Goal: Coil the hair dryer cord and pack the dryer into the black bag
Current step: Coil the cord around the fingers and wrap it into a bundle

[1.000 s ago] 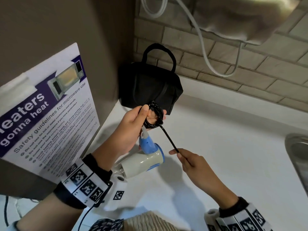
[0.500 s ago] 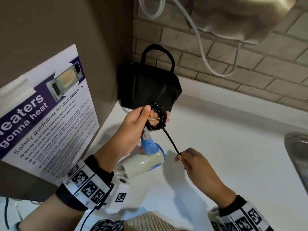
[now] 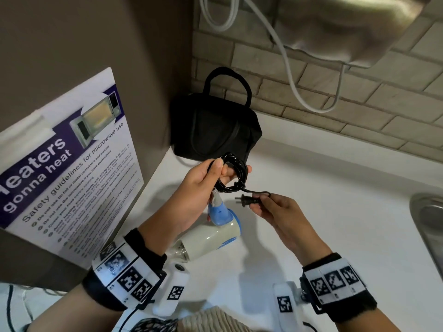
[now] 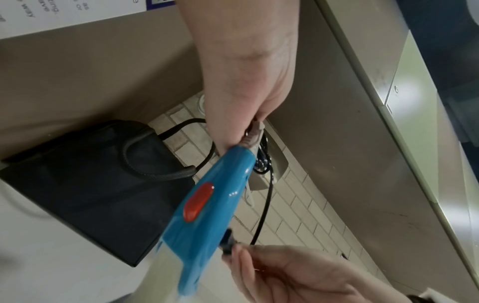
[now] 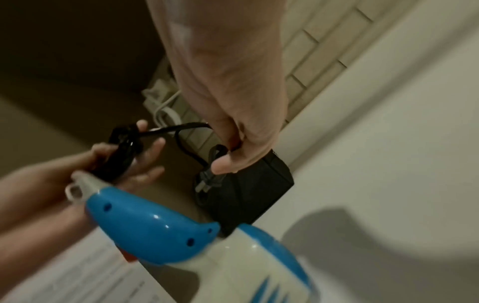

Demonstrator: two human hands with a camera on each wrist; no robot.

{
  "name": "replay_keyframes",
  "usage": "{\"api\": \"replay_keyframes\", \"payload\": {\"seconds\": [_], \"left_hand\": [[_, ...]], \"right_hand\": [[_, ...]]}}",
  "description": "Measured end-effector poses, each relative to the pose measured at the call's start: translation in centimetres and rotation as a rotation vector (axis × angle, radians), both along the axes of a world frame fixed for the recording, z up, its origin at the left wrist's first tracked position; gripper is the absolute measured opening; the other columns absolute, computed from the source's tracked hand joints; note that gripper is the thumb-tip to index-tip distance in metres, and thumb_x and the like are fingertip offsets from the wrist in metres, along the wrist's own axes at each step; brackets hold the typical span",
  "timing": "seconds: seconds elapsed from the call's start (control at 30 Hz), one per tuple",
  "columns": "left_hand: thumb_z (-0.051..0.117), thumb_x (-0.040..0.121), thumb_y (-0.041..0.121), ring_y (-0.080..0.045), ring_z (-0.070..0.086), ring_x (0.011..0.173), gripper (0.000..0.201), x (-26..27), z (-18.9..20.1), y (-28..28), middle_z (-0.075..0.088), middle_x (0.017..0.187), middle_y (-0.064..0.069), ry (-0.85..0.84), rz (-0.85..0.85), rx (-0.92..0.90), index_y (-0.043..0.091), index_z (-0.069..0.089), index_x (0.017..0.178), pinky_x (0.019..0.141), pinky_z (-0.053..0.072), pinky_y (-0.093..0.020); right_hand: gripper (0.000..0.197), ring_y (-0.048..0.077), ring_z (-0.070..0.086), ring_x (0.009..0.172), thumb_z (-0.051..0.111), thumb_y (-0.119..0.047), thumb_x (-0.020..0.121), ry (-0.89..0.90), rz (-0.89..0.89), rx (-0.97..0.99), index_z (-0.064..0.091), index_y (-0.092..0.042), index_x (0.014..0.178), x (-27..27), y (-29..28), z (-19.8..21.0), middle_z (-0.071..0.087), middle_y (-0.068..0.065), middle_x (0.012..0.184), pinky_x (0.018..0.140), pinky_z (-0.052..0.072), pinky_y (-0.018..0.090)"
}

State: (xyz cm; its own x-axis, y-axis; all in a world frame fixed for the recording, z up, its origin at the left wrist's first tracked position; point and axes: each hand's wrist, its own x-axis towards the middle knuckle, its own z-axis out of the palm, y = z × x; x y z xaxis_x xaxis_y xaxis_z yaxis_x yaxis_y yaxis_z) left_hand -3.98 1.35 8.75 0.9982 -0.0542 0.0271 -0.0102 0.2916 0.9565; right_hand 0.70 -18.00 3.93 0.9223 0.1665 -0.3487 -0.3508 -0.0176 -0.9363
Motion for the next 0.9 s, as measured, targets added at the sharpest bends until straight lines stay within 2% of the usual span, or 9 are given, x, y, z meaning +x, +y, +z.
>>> {"api": "replay_keyframes", "payload": {"seconds": [0.1, 0.2, 0.3, 0.37, 0.43, 0.57, 0.77, 0.87, 0.9], "left_hand": [[0.029, 0.104, 0.026, -0.011, 0.059, 0.118, 0.04, 0.0, 0.0, 0.1, 0.072, 0.111, -0.005, 0.001, -0.01, 0.032, 0.019, 0.057, 0.075, 0.106, 0.037, -0.029], [0.028, 0.104, 0.028, -0.011, 0.056, 0.122, 0.041, 0.0, -0.2, 0.2, 0.07, 0.116, -0.006, -0.001, -0.024, 0.051, 0.014, 0.065, 0.092, 0.114, 0.031, -0.039], [0.027, 0.104, 0.029, -0.01, 0.057, 0.122, 0.051, -0.1, 0.1, 0.1, 0.071, 0.116, -0.005, 0.01, -0.014, 0.052, 0.037, 0.067, 0.073, 0.113, 0.032, -0.043], [0.027, 0.104, 0.031, -0.012, 0.057, 0.121, 0.054, -0.1, 0.2, 0.1, 0.07, 0.116, -0.006, 0.03, -0.009, 0.058, 0.039, 0.065, 0.066, 0.112, 0.034, -0.043], [0.029, 0.103, 0.032, -0.012, 0.057, 0.121, 0.046, 0.1, -0.1, 0.1, 0.07, 0.116, -0.006, 0.051, 0.004, 0.048, 0.031, 0.063, 0.072, 0.112, 0.035, -0.041], [0.029, 0.104, 0.029, -0.014, 0.061, 0.116, 0.046, 0.3, -0.4, 0.2, 0.07, 0.116, -0.007, 0.072, -0.006, -0.014, -0.013, 0.048, 0.112, 0.105, 0.041, -0.036], [0.037, 0.1, 0.042, -0.03, 0.051, 0.126, 0.051, 0.6, -1.0, 0.6, 0.06, 0.127, -0.018, 0.119, 0.029, 0.032, -0.006, 0.049, 0.112, 0.111, 0.033, -0.052], [0.037, 0.1, 0.042, -0.024, 0.051, 0.128, 0.038, 0.7, -1.1, 0.7, 0.059, 0.13, -0.015, 0.145, 0.033, 0.021, 0.01, 0.057, 0.091, 0.112, 0.032, -0.05], [0.037, 0.1, 0.041, -0.024, 0.052, 0.127, 0.038, 0.7, -1.0, 0.8, 0.06, 0.129, -0.013, 0.155, 0.031, 0.012, 0.012, 0.06, 0.095, 0.112, 0.033, -0.05]], "right_hand": [[0.024, 0.015, 0.071, 0.083, 0.044, -0.001, 0.096, 0.197, -0.063, 0.331, 0.065, 0.007, 0.103, 0.0, 0.5, 0.7, 0.072, 0.018, 0.097, 0.077, 0.057, 0.019], [0.031, 0.015, 0.072, 0.076, 0.043, 0.003, 0.095, 0.301, -0.103, 0.46, 0.073, 0.003, 0.085, -0.3, 1.2, 1.6, 0.074, 0.016, 0.088, 0.071, 0.058, 0.019], [0.034, 0.014, 0.072, 0.075, 0.04, 0.006, 0.095, 0.292, -0.08, 0.482, 0.072, 0.002, 0.085, -0.7, 1.8, 2.2, 0.074, 0.014, 0.085, 0.066, 0.058, 0.018], [0.034, 0.015, 0.073, 0.078, 0.04, 0.007, 0.094, 0.273, -0.063, 0.475, 0.072, 0.0, 0.088, -0.9, 2.3, 2.5, 0.074, 0.013, 0.088, 0.066, 0.058, 0.018], [0.042, 0.015, 0.072, 0.08, 0.04, 0.009, 0.093, 0.247, -0.046, 0.467, 0.076, -0.004, 0.078, -1.1, 2.6, 2.5, 0.075, 0.011, 0.088, 0.069, 0.058, 0.019], [0.035, 0.018, 0.072, 0.082, 0.04, 0.017, 0.088, 0.204, -0.054, 0.492, 0.069, 0.0, 0.078, -1.4, 3.5, 2.2, 0.074, 0.011, 0.093, 0.071, 0.058, 0.021], [0.034, 0.013, 0.072, 0.073, 0.038, 0.023, 0.085, 0.187, -0.084, 0.529, 0.059, -0.002, 0.073, -1.9, 4.4, 2.4, 0.075, 0.007, 0.082, 0.064, 0.056, 0.017], [0.035, 0.012, 0.071, 0.073, 0.039, 0.024, 0.084, 0.169, -0.085, 0.522, 0.059, -0.003, 0.071, -1.9, 4.7, 2.5, 0.074, 0.006, 0.081, 0.066, 0.056, 0.016], [0.034, 0.013, 0.072, 0.075, 0.04, 0.024, 0.083, 0.155, -0.086, 0.518, 0.06, -0.002, 0.073, -1.9, 4.8, 2.6, 0.074, 0.007, 0.082, 0.066, 0.056, 0.017]]}}
